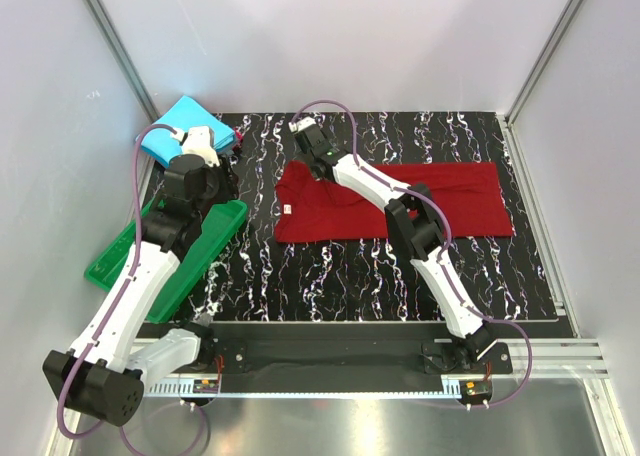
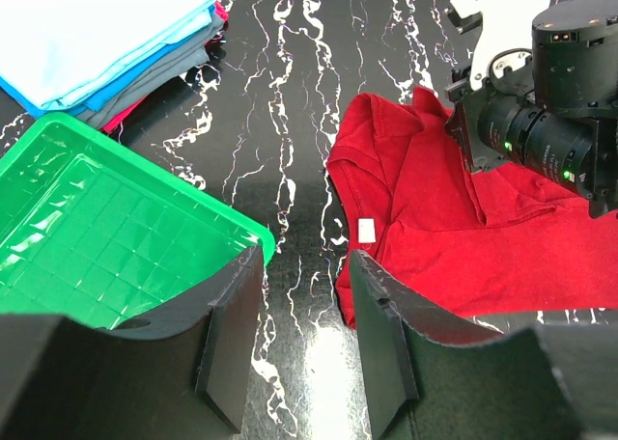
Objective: Fold and stack the t-shirts
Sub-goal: Fold the tshirt
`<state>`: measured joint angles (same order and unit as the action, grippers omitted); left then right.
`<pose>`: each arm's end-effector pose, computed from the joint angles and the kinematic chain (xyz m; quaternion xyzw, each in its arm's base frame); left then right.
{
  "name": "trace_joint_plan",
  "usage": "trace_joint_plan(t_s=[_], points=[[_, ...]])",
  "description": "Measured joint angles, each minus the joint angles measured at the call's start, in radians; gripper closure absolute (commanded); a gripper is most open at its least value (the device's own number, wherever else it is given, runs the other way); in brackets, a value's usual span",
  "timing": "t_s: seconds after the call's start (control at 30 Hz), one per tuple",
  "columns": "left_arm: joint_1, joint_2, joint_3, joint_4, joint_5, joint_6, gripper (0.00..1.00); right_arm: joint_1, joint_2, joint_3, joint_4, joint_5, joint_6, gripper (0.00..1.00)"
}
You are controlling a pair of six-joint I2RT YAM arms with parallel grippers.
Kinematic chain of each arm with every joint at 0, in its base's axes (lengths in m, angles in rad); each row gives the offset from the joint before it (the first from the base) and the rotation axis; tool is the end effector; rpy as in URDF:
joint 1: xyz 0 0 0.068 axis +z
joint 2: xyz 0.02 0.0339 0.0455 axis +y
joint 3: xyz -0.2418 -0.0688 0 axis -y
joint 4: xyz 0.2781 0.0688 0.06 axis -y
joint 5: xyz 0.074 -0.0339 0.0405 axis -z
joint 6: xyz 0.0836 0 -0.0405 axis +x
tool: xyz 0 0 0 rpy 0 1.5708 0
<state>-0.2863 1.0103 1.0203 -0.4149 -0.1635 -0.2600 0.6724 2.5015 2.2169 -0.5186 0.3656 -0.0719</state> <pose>0.3039 -0.0753 0.3194 -0.0340 0.8326 -0.0824 0.5467 0.4906 0.3524 0.1280 -0.2681 0.8741 -0.0521 0.4016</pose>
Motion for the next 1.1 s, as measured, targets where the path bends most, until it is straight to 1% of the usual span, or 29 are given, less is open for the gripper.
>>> trace_joint_plan(t_s=[0.33, 0.5, 0.67, 0.77, 0.8, 0.87, 0.9, 1.0, 1.03, 1.1], points=[[0.004, 0.0, 0.0, 0.0, 0.003, 0.0, 0.53, 0.0, 0.0, 0.003, 0.0, 0.071, 0.048, 1.0], [0.004, 0.0, 0.0, 0.0, 0.003, 0.0, 0.53, 0.0, 0.0, 0.003, 0.0, 0.143, 0.094, 1.0], [0.005, 0.0, 0.0, 0.0, 0.003, 0.0, 0.53, 0.0, 0.0, 0.004, 0.0, 0.176, 0.126, 1.0], [0.005, 0.0, 0.0, 0.002, 0.003, 0.0, 0.53, 0.0, 0.0, 0.007, 0.001, 0.175, 0.134, 0.93], [0.005, 0.0, 0.0, 0.003, 0.003, 0.0, 0.53, 0.0, 0.0, 0.008, 0.0, 0.174, 0.134, 0.88], [0.005, 0.0, 0.0, 0.006, 0.003, 0.0, 0.53, 0.0, 0.0, 0.008, 0.0, 0.164, 0.136, 0.81], [0.005, 0.0, 0.0, 0.007, 0.003, 0.0, 0.53, 0.0, 0.0, 0.008, 0.0, 0.156, 0.134, 0.75], [0.006, 0.0, 0.0, 0.006, 0.003, 0.0, 0.53, 0.0, 0.0, 0.006, 0.001, 0.111, 0.125, 0.66], [0.006, 0.0, 0.0, 0.007, 0.003, 0.0, 0.53, 0.0, 0.0, 0.005, 0.001, 0.101, 0.122, 0.61], [0.006, 0.0, 0.0, 0.007, 0.003, 0.0, 0.53, 0.0, -0.002, -0.008, 0.005, 0.082, 0.111, 0.57]])
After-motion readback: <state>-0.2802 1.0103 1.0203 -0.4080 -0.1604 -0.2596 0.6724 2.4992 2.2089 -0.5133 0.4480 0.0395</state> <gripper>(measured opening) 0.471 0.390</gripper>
